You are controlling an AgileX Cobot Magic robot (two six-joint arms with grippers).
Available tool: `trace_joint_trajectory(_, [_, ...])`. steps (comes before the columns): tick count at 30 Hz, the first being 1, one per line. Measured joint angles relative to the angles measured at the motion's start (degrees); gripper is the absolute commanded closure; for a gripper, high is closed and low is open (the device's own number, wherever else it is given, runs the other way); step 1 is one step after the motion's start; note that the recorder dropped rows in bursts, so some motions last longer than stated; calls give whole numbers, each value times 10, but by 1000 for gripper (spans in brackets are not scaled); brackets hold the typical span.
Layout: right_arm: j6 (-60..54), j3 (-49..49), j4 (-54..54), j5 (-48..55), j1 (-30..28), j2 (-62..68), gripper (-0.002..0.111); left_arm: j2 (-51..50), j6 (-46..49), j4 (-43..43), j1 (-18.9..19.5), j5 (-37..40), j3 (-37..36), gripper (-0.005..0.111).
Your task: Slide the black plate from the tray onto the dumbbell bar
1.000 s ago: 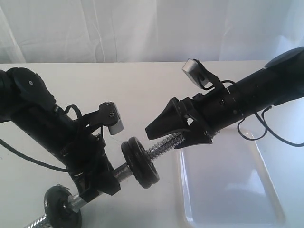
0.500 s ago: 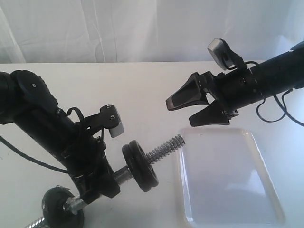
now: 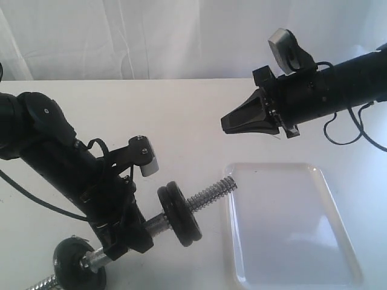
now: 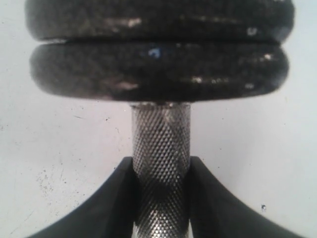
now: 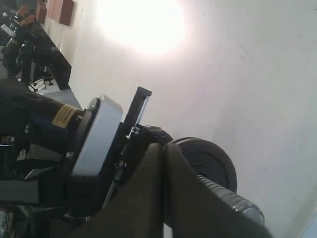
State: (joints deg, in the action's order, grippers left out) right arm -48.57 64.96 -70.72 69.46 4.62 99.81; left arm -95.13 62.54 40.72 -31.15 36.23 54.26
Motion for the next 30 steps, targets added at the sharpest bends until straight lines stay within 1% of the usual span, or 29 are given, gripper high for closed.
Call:
trace_joint_trajectory(7, [0,-1,-11,1,0,-58,107,0,0,9,0,-30,-16,107])
trace_joint_trajectory(11, [-3,-2,-12,2,2,-89,107,-2,0,0,0,-36,-19,107])
trace_joint_trajectory(22, [-5,-2,-11,2,64,-113,107,-27,3,13,0,-43,-19,107])
trace_joint_trajectory(30, [-5,-2,-11,2,73,-113,107,-27,3,13,0,-43,-19,107])
